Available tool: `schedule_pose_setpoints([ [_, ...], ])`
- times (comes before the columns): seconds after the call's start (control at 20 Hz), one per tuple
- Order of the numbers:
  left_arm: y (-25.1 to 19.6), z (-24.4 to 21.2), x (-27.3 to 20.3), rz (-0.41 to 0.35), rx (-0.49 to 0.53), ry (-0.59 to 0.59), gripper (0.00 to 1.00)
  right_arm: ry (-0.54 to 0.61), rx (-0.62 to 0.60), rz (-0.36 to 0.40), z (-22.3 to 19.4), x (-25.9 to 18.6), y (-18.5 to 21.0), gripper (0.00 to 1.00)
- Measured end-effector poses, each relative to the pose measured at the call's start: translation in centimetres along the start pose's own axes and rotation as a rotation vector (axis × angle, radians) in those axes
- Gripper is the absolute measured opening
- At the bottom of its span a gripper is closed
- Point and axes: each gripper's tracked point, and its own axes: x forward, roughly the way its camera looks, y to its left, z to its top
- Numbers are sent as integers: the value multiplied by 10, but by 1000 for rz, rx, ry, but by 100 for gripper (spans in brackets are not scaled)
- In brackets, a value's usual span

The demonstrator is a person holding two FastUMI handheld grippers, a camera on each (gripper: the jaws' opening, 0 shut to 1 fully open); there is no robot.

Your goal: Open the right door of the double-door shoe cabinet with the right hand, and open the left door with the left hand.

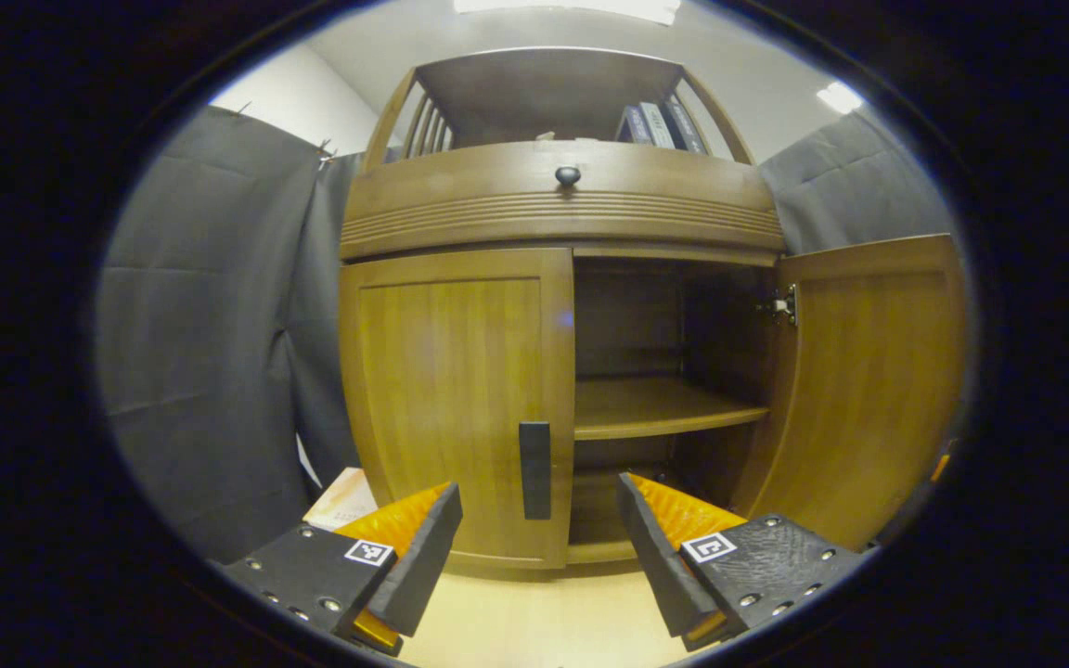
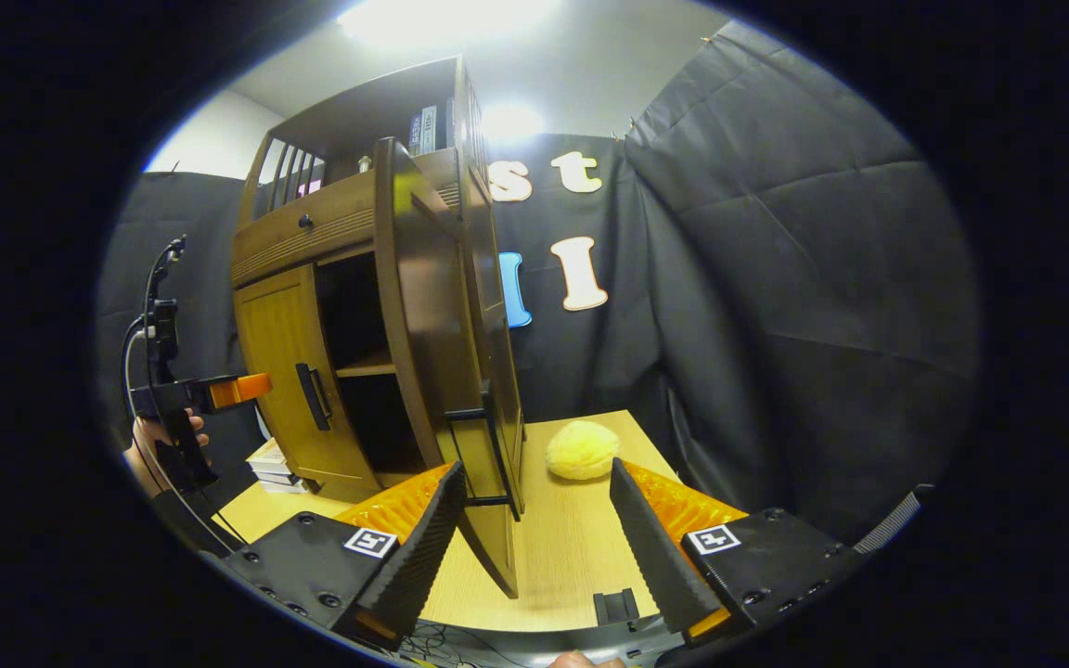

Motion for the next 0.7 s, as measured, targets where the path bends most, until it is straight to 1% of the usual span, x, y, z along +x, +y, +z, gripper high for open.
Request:
schedule_pose_setpoints([
  [0.2, 4, -9, 48, -74, 53, -18, 99, -8, -36, -75, -2, -12, 20, 98],
  [0.35, 0, -12, 76, -113, 62, -45, 99, 13, -34, -124, -8, -21, 34, 98],
  [0.5, -7, -13, 104, -152, 30, -61, 99, 24, -40, -164, -10, -24, 48, 98],
  [0.55, -6, -16, 110, -160, 9, -63, 99, 26, -43, -175, -10, -25, 53, 92],
  [0.6, -8, -17, 116, -175, -14, -59, 99, 27, -44, -182, -10, -26, 58, 98],
  [0.65, -9, -17, 120, -192, -34, -62, 99, 26, -45, -189, -10, -27, 62, 98],
  [0.7, -6, -17, 124, -166, -43, -74, 90, 28, -47, -196, -11, -27, 66, 98],
])
